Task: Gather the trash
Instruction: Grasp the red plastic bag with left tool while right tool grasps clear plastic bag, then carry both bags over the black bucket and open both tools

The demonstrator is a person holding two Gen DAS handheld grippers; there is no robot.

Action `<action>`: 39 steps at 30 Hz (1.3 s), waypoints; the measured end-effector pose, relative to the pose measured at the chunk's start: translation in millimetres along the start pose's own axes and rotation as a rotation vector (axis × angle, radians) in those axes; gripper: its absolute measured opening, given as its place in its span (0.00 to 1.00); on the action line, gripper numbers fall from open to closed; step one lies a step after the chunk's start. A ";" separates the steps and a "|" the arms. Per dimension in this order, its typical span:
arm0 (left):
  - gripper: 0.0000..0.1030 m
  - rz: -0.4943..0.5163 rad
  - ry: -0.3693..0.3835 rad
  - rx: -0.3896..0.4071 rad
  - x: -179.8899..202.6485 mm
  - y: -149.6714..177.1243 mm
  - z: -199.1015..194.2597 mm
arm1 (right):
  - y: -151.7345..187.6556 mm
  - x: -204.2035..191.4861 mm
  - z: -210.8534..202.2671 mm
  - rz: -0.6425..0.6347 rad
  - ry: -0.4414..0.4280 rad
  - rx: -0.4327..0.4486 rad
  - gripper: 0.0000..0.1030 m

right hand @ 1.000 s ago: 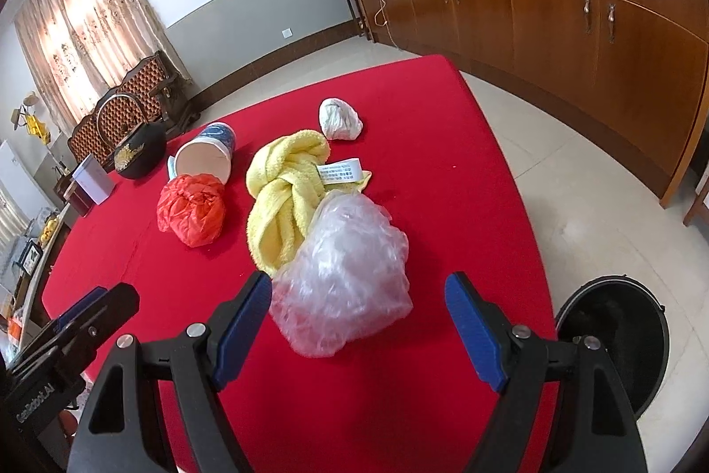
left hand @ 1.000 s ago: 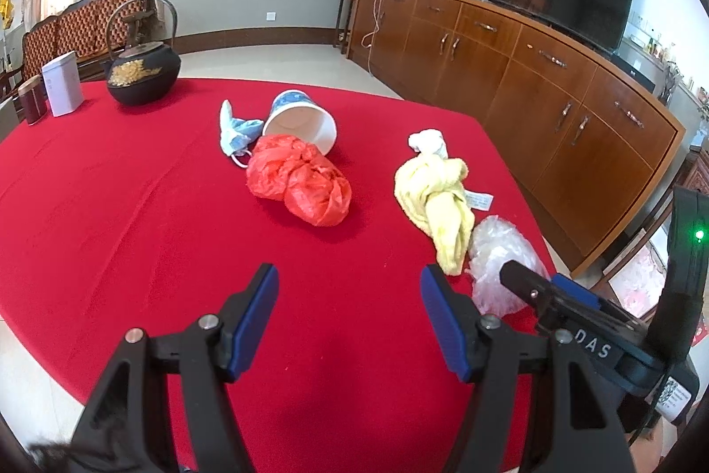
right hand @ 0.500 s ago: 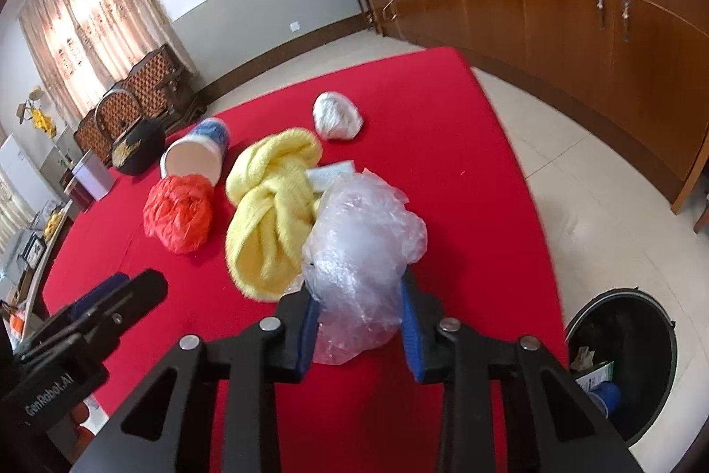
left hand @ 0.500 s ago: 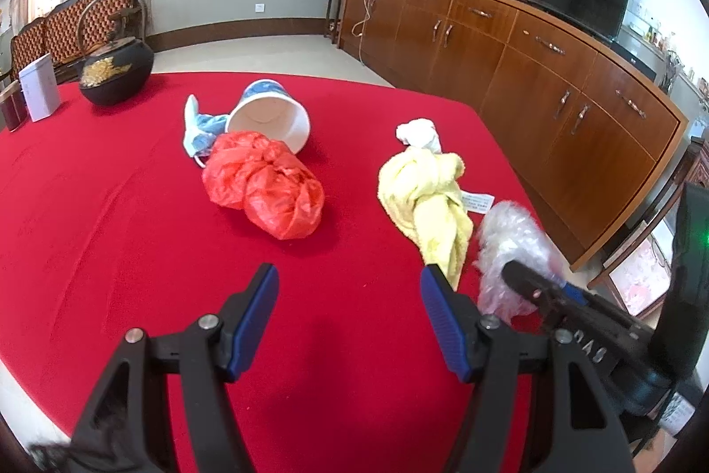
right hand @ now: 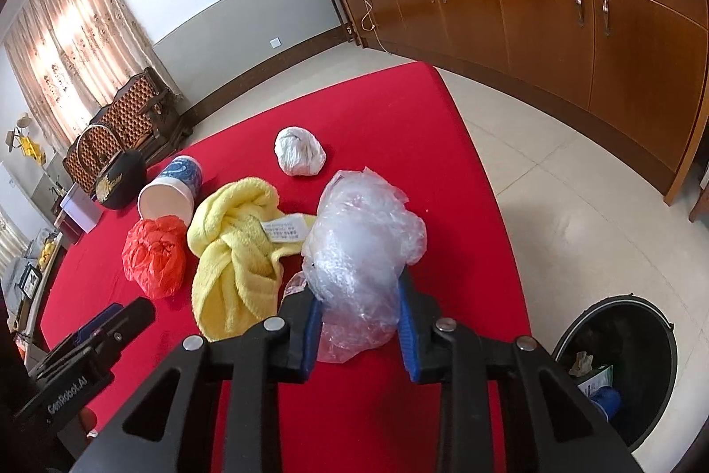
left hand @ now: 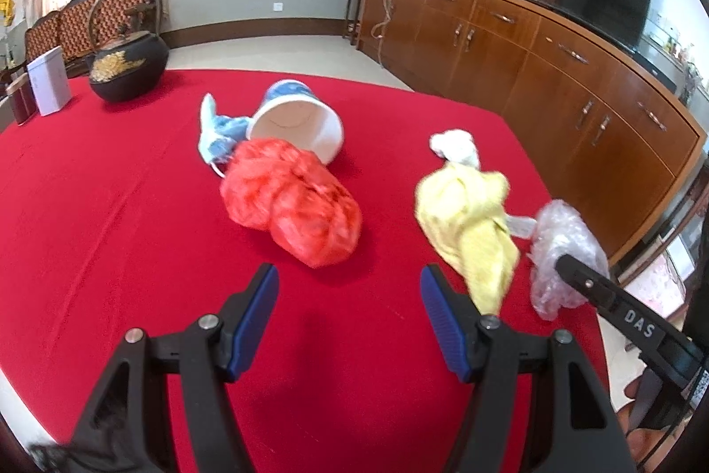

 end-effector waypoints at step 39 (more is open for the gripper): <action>0.25 -0.033 0.062 -0.009 -21.8 -3.1 -5.9 | -14.6 -5.5 -2.1 -0.045 -0.014 0.027 0.31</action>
Point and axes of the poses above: each gripper's, at about its wrist camera, not at the fingertips, and z roughly the way its jaws point, x to its right, y to its underside, the point moved 5 cm from there along z, roughly the way its jaws point, and after that the axes turned 11 degrees about -z, right-handed, at the moved point
